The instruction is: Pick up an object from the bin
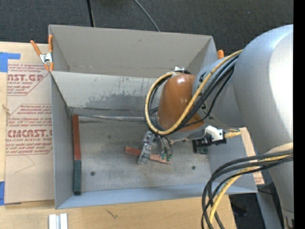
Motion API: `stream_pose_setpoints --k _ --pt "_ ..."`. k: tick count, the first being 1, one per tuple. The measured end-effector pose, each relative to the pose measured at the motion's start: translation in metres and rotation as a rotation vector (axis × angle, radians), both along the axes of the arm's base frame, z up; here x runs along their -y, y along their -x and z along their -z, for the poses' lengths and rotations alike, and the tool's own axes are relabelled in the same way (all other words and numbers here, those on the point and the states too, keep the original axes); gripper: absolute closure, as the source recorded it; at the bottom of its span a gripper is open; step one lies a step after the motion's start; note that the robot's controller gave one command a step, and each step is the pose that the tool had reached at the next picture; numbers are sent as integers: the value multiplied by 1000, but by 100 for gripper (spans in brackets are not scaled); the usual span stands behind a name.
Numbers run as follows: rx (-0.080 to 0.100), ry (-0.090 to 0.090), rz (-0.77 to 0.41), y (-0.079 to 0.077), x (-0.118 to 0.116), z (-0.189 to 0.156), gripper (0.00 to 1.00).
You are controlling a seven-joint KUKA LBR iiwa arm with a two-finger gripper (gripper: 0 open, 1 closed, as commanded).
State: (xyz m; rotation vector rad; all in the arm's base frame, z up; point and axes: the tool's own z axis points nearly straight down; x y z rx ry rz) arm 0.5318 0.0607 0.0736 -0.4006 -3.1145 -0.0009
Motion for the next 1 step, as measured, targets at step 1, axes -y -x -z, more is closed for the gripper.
stream_pose_setpoints --k 1 --pt "7 0 9 -4 19 -171 100"
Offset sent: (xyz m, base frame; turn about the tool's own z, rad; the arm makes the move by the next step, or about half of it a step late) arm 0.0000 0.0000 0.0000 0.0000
